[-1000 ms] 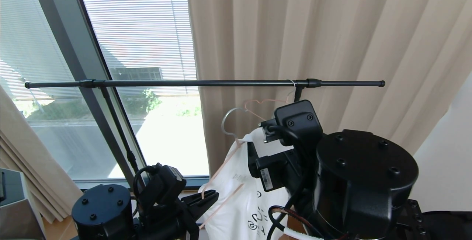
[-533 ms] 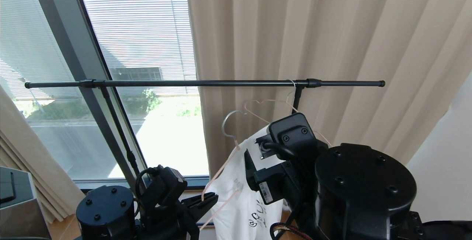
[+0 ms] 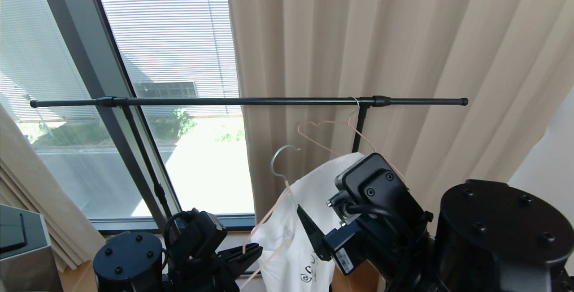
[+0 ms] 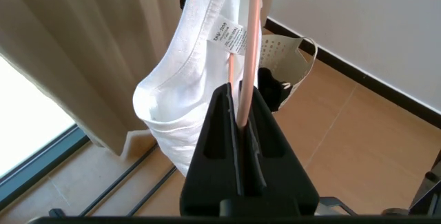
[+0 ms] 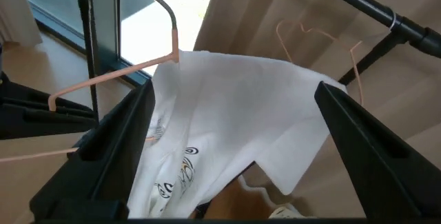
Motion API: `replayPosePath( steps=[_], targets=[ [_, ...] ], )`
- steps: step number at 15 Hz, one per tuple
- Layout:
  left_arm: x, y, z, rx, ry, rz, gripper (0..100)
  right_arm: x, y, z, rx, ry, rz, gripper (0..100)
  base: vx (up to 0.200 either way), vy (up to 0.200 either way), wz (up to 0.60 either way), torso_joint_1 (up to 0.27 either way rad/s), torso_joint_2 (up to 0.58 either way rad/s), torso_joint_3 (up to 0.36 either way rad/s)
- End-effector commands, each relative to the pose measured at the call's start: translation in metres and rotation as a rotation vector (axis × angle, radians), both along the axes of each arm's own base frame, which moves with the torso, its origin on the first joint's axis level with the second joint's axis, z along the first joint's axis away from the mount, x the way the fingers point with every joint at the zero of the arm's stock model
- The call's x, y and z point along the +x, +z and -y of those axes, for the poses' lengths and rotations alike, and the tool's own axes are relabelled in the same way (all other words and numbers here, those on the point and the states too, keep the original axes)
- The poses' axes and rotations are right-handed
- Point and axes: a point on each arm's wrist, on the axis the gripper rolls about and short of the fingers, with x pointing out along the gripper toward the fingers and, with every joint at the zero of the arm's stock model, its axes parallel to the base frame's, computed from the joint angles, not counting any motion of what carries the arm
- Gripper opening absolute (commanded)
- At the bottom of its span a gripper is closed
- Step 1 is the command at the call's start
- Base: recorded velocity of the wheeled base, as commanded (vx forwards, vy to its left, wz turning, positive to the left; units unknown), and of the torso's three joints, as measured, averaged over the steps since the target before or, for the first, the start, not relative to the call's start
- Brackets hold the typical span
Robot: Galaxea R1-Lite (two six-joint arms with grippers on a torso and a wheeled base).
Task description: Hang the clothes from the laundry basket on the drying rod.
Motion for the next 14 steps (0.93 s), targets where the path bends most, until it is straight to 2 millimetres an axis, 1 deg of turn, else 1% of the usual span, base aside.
replayPosePath(
  steps=[1, 2, 3, 4, 5, 6, 7, 8, 9, 10, 11, 12, 13, 14],
  targets=[
    [-0.003, 0.000, -0.002, 0.005, -0.002, -0.004, 0, 0.008, 0.017, 0.037, -0.003, 0.030, 0.041, 100, 0.000, 0.000, 0.00, 0.000, 0.00, 0.000],
    [-0.005, 0.001, -0.004, 0.004, -0.012, -0.005, 0, 0.017, 0.022, 0.054, -0.037, 0.077, 0.043, 100, 0.000, 0.000, 0.00, 0.000, 0.00, 0.000],
    [-0.006, 0.002, -0.005, 0.000, -0.020, -0.001, 0, 0.022, 0.023, 0.062, -0.057, 0.103, 0.028, 100, 0.000, 0.000, 0.00, 0.000, 0.00, 0.000],
    [-0.011, 0.007, -0.008, -0.006, -0.038, 0.014, 0, 0.031, 0.027, 0.074, -0.096, 0.148, -0.020, 100, 0.000, 0.000, 0.00, 0.000, 0.00, 0.000],
    [-0.014, 0.009, -0.011, 0.000, -0.050, 0.031, 0, 0.035, 0.032, 0.083, -0.124, 0.182, -0.062, 100, 0.000, 0.000, 0.00, 0.000, 0.00, 0.000],
    [-0.014, 0.011, -0.012, 0.002, -0.052, 0.045, 0, 0.037, 0.036, 0.087, -0.132, 0.205, -0.087, 100, 0.000, 0.000, 0.00, 0.000, 0.00, 0.000],
    [-0.015, 0.014, -0.014, 0.007, -0.055, 0.076, 0, 0.038, 0.048, 0.095, -0.151, 0.278, -0.131, 100, 0.000, 0.000, 0.00, 0.000, 0.00, 0.000],
    [-0.015, 0.015, -0.014, 0.008, -0.057, 0.079, 0, 0.039, 0.050, 0.096, -0.157, 0.286, -0.134, 100, 0.000, 0.000, 0.00, 0.000, 0.00, 0.000],
    [-0.016, 0.016, -0.013, 0.009, -0.093, 0.094, 0, 0.044, 0.066, 0.107, -0.258, 0.380, -0.188, 100, 0.000, 0.000, 0.00, 0.000, 0.00, 0.000],
    [-0.016, 0.016, -0.014, 0.009, -0.094, 0.096, 0, 0.044, 0.070, 0.109, -0.282, 0.412, -0.202, 100, 0.000, 0.000, 0.00, 0.000, 0.00, 0.000],
    [-0.016, 0.016, -0.013, 0.011, -0.101, 0.099, 0, 0.048, 0.079, 0.113, -0.352, 0.497, -0.255, 100, 0.000, 0.000, 0.00, 0.000, 0.00, 0.000],
    [-0.016, 0.016, -0.013, 0.011, -0.101, 0.099, 0, 0.048, 0.079, 0.113, -0.352, 0.497, -0.255, 100, 0.000, 0.000, 0.00, 0.000, 0.00, 0.000],
    [-0.019, 0.016, -0.009, 0.015, -0.139, 0.106, 0, 0.067, 0.083, 0.116, -0.429, 0.577, -0.306, 100, 0.000, 0.000, 0.00, 0.000, 0.00, 0.000],
    [-0.020, 0.016, -0.008, 0.022, -0.156, 0.116, 0, 0.076, 0.081, 0.119, -0.443, 0.614, -0.314, 100, 0.000, 0.000, 0.00, 0.000, 0.00, 0.000]
  ],
)
